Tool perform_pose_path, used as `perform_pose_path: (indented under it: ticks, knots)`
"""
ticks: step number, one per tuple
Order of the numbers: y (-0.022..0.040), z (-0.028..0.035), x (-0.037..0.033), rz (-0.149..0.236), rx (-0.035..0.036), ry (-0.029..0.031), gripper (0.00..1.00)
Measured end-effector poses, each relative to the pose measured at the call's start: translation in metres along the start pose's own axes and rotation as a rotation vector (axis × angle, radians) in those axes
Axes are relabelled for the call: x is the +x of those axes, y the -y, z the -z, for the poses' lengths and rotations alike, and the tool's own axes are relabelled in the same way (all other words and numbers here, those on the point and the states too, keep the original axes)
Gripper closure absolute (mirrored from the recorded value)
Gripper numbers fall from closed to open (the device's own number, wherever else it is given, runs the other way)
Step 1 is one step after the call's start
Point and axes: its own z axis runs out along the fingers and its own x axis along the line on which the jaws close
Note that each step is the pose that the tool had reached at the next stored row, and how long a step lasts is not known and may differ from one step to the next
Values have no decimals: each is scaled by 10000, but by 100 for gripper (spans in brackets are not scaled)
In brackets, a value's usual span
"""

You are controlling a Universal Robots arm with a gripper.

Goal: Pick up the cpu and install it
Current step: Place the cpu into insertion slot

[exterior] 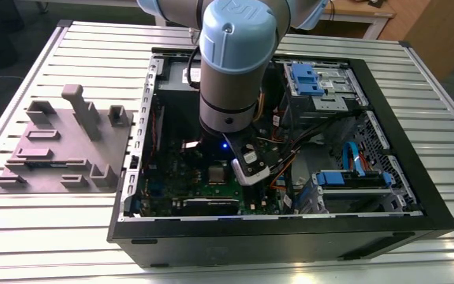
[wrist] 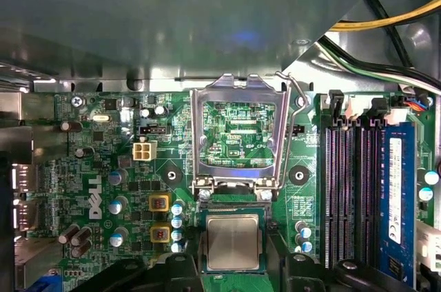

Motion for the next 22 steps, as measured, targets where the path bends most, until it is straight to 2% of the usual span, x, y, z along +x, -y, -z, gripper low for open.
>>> perform_pose_path:
  ticks: [5, 16, 17, 19, 22]
  knots:
    - [0, -2, -27, 1, -2, 0, 54]
    - [-2, -3, -32, -5, -20, 3, 53]
    - [-1, -3, -32, -5, -20, 2, 46]
    - [-1, 0, -31, -6, -19, 0, 46]
    - [0, 32, 10, -7, -123, -2, 46]
